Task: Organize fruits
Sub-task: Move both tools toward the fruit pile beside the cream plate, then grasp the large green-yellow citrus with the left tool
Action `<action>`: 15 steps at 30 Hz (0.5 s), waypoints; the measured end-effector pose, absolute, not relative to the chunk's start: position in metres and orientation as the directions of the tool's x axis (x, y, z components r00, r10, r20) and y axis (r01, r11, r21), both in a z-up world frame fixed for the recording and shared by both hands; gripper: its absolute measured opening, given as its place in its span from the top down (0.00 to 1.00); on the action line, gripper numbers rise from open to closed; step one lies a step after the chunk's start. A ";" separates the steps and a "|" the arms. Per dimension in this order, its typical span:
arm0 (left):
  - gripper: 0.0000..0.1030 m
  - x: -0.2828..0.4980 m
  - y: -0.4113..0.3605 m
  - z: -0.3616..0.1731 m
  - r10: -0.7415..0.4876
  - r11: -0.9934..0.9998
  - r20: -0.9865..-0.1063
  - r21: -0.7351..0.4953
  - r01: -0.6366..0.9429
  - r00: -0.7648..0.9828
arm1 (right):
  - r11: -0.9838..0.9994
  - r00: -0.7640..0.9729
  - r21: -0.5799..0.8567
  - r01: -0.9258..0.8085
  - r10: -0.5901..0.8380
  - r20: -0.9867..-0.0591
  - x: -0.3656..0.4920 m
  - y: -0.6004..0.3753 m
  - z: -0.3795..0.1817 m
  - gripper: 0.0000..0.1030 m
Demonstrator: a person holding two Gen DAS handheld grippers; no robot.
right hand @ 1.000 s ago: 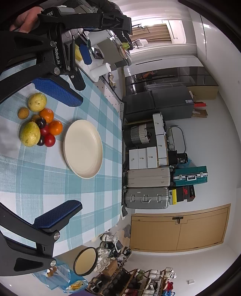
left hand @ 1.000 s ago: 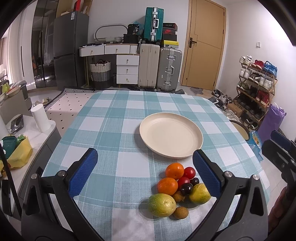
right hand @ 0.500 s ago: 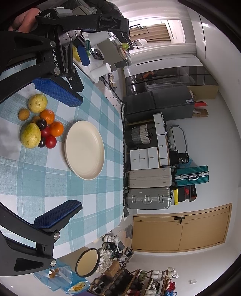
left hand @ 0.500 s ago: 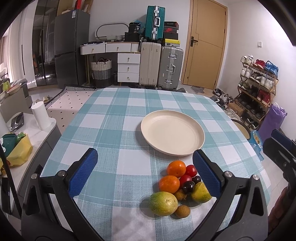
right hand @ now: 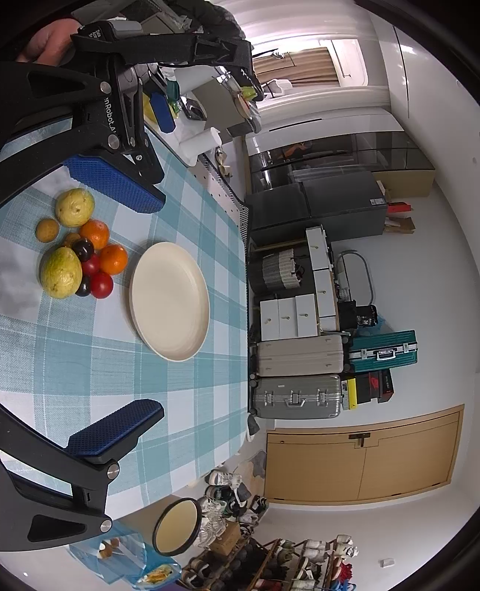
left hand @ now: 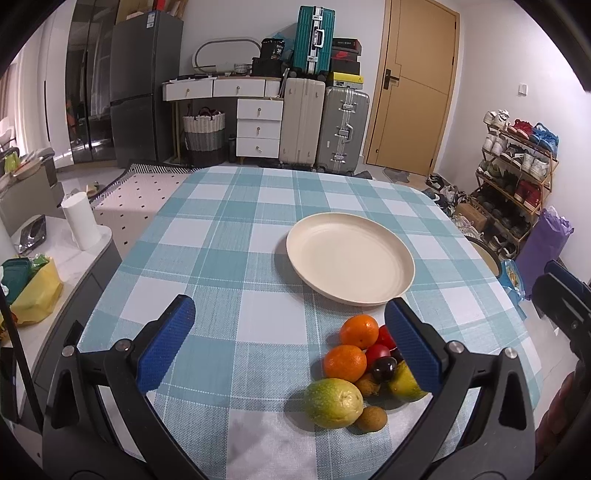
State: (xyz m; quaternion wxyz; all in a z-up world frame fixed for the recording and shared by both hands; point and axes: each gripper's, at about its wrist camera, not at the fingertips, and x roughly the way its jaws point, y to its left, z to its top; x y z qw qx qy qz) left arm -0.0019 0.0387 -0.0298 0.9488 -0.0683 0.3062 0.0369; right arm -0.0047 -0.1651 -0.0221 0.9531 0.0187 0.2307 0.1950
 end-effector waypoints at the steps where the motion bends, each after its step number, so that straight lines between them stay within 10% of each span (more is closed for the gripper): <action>1: 0.01 -0.002 0.040 -0.031 0.024 0.987 -0.591 -0.112 -0.112 0.806 | 0.923 0.817 0.127 -0.363 0.381 -0.433 -0.005 -0.165 -0.023 0.00; 15: 0.01 0.011 0.047 -0.071 -0.117 0.983 -0.668 -0.184 -0.010 0.735 | 0.921 0.801 0.150 -0.360 0.388 -0.457 0.005 -0.169 -0.038 0.00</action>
